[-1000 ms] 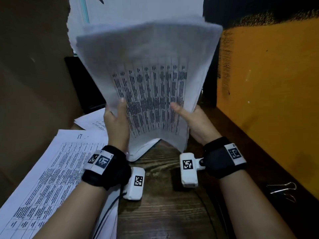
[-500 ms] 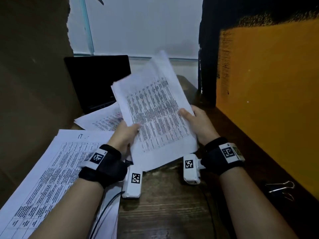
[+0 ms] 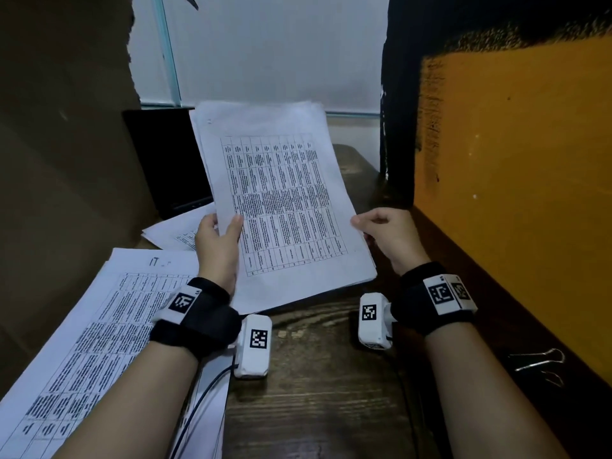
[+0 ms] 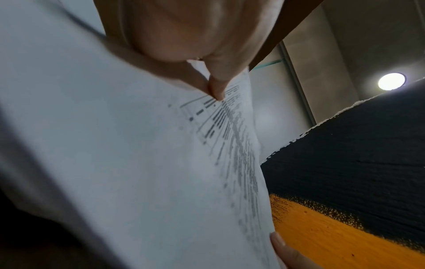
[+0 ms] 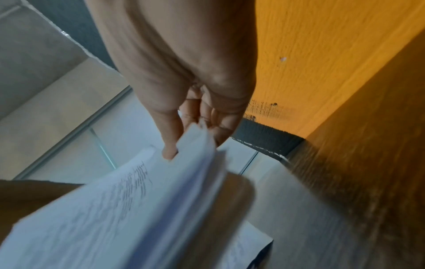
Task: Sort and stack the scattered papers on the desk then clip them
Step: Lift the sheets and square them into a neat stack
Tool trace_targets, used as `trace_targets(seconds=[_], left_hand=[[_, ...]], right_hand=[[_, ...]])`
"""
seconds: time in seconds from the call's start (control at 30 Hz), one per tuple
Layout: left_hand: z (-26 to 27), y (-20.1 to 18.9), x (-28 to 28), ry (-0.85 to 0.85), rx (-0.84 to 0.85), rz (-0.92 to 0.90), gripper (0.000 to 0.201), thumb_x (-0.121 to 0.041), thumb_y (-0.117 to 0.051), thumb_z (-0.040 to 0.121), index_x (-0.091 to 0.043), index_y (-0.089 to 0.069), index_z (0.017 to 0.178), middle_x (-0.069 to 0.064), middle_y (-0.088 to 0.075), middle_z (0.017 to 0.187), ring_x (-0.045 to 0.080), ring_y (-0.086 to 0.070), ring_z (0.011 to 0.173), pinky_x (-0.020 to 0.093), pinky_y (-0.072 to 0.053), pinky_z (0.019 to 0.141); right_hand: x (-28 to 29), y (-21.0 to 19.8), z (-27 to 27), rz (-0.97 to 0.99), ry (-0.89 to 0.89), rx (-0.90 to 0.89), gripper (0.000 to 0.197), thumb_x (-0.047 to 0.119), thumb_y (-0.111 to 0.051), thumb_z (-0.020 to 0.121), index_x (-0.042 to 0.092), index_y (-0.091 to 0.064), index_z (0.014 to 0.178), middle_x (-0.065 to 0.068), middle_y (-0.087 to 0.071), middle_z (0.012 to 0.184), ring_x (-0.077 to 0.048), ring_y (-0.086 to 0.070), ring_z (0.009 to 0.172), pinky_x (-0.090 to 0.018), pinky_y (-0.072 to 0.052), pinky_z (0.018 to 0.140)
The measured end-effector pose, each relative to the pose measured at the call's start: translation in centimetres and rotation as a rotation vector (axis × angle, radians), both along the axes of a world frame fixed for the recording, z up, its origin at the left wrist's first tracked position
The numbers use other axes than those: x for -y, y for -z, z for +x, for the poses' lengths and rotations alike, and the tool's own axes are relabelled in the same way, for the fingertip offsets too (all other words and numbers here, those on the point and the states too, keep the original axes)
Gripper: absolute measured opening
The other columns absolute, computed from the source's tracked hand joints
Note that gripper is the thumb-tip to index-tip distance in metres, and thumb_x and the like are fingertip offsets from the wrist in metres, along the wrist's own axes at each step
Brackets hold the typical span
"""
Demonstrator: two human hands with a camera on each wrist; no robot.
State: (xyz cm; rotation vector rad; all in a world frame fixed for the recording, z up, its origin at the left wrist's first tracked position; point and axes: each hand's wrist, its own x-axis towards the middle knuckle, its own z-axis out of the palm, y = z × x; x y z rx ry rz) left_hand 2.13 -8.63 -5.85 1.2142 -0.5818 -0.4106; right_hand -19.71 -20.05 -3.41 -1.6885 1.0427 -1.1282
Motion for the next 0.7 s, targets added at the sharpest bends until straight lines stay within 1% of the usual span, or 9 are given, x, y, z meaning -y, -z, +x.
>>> trace_targets(seconds=[0.07, 0.13, 0.2, 0.3, 0.37, 0.47, 0.57, 0.63, 0.7], left_hand=[[0.0, 0.0, -0.1, 0.023, 0.030, -0.022, 0.010, -0.019, -0.053, 0.097, -0.020, -0.057, 0.105, 0.006, -0.066, 0.115, 0.022, -0.063, 0.108, 0.037, -0.049, 0.096], [0.0, 0.1, -0.1, 0.012, 0.042, -0.027, 0.008, -0.021, -0.051, 0.097, -0.026, -0.057, 0.100, 0.004, -0.066, 0.114, 0.023, -0.062, 0.109, 0.040, -0.049, 0.096], [0.1, 0.2, 0.0, 0.021, 0.037, -0.036, 0.010, -0.020, -0.049, 0.098, -0.025, -0.056, 0.104, -0.001, -0.066, 0.114, 0.017, -0.062, 0.109, 0.034, -0.047, 0.095], [0.1, 0.3, 0.2, 0.038, 0.049, -0.018, 0.016, -0.022, -0.049, 0.098, -0.023, -0.055, 0.112, -0.007, -0.062, 0.120, 0.013, -0.056, 0.116, 0.032, -0.040, 0.102], [0.0, 0.3, 0.2, 0.028, 0.040, -0.008, 0.013, -0.018, -0.048, 0.099, -0.028, -0.055, 0.099, -0.009, -0.063, 0.111, 0.014, -0.058, 0.110, 0.031, -0.042, 0.097], [0.1, 0.1, 0.1, 0.027, 0.025, 0.004, 0.020, -0.014, -0.047, 0.099, -0.030, -0.056, 0.092, -0.003, -0.067, 0.105, 0.021, -0.063, 0.106, 0.036, -0.048, 0.094], [0.6, 0.2, 0.1, 0.047, -0.041, 0.044, 0.017, -0.014, -0.048, 0.099, -0.026, -0.058, 0.094, 0.004, -0.067, 0.109, 0.025, -0.063, 0.107, 0.046, -0.049, 0.096], [0.8, 0.3, 0.1, 0.092, -0.087, 0.080, 0.013, -0.016, -0.048, 0.099, -0.022, -0.059, 0.102, 0.007, -0.066, 0.117, 0.028, -0.061, 0.112, 0.052, -0.047, 0.099], [0.8, 0.3, 0.0, 0.128, -0.146, 0.100, 0.019, -0.017, -0.047, 0.100, -0.016, -0.057, 0.116, 0.009, -0.064, 0.123, 0.028, -0.060, 0.115, 0.051, -0.046, 0.100]], right_hand=[[0.0, 0.0, 0.1, -0.036, 0.010, -0.021, 0.010, 0.015, -0.071, 0.086, 0.005, -0.072, 0.087, -0.014, -0.073, 0.085, -0.017, -0.065, 0.071, -0.022, -0.053, 0.062], [0.2, 0.1, 0.1, -0.083, 0.020, -0.022, 0.008, 0.016, -0.072, 0.084, 0.008, -0.072, 0.083, -0.011, -0.073, 0.083, -0.017, -0.066, 0.073, -0.028, -0.055, 0.069], [0.2, 0.0, 0.1, -0.156, 0.045, -0.059, 0.007, 0.017, -0.074, 0.083, 0.014, -0.071, 0.078, -0.004, -0.072, 0.081, -0.018, -0.067, 0.077, -0.030, -0.055, 0.072], [0.0, -0.2, 0.1, -0.254, 0.068, -0.113, 0.007, 0.017, -0.075, 0.082, 0.015, -0.070, 0.077, 0.002, -0.068, 0.074, -0.012, -0.061, 0.072, -0.022, -0.048, 0.065], [-0.2, -0.4, 0.1, -0.261, 0.060, -0.116, 0.006, 0.017, -0.075, 0.083, 0.013, -0.071, 0.079, 0.004, -0.067, 0.074, -0.009, -0.060, 0.071, -0.017, -0.044, 0.064], [-0.3, -0.8, -0.2, -0.073, -0.079, -0.019, 0.009, 0.016, -0.071, 0.085, 0.008, -0.072, 0.087, -0.002, -0.072, 0.082, -0.012, -0.067, 0.076, -0.024, -0.051, 0.070], [-0.7, -1.3, -0.8, 0.233, -0.244, 0.154, 0.026, 0.018, -0.065, 0.090, -0.003, -0.067, 0.107, -0.009, -0.072, 0.095, -0.015, -0.068, 0.078, -0.027, -0.057, 0.069], [-0.6, -1.4, -1.0, 0.325, -0.251, 0.187, 0.034, 0.020, -0.063, 0.092, -0.005, -0.063, 0.115, -0.015, -0.070, 0.105, -0.020, -0.065, 0.086, -0.030, -0.054, 0.073], [-0.5, -1.3, -1.0, 0.336, -0.250, 0.163, 0.036, 0.020, -0.061, 0.093, -0.006, -0.063, 0.117, -0.019, -0.068, 0.111, -0.026, -0.063, 0.093, -0.033, -0.053, 0.077]])
